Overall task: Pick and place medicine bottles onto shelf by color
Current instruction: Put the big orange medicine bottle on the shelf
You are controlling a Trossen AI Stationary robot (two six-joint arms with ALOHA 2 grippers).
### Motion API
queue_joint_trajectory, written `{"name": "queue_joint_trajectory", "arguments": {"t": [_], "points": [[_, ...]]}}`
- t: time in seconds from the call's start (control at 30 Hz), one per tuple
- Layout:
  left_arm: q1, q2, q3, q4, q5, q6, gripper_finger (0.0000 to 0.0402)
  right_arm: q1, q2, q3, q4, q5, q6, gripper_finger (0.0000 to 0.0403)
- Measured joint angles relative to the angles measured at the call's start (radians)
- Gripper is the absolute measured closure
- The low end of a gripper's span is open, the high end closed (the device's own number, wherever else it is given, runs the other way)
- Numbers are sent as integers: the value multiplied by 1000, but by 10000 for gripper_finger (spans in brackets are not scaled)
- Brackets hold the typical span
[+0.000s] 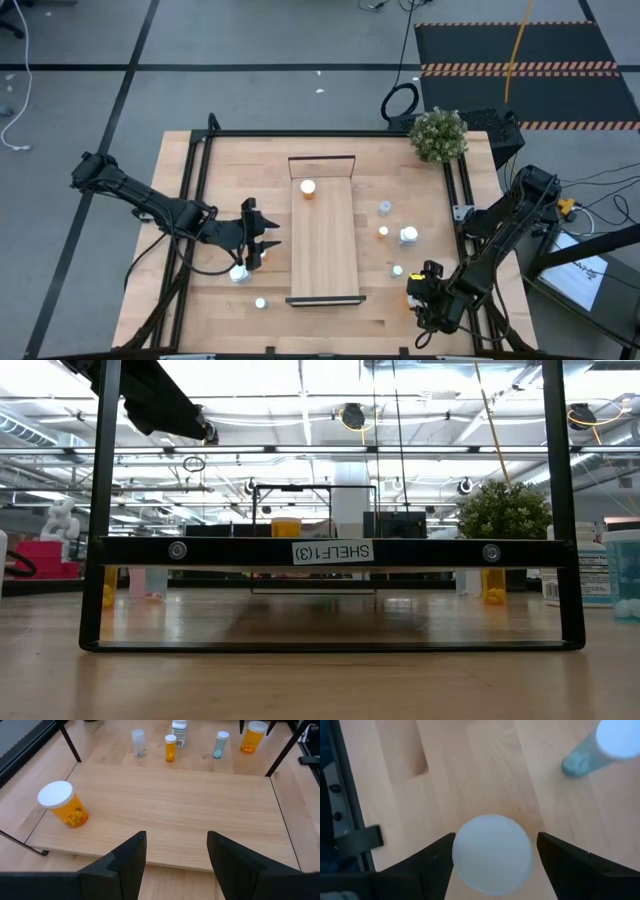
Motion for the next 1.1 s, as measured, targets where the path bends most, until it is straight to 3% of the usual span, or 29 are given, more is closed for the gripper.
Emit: {"name": "queue_joint_trajectory", "arguments": {"t": [0.3,0.63,0.8,1.1], "points": [[0,0,0,1,-6,0,192,0,0,-8,17,-4,8,205],[5,0,0,5,-15,0,192,0,-57,-8,33,-3,8,183],[40,0,0,4,-17,7,192,-1,-129,-8,30,3,-23,200],[163,0,0,4,-16,105,192,-39,-310,-8,30,212,-171,191]]}}
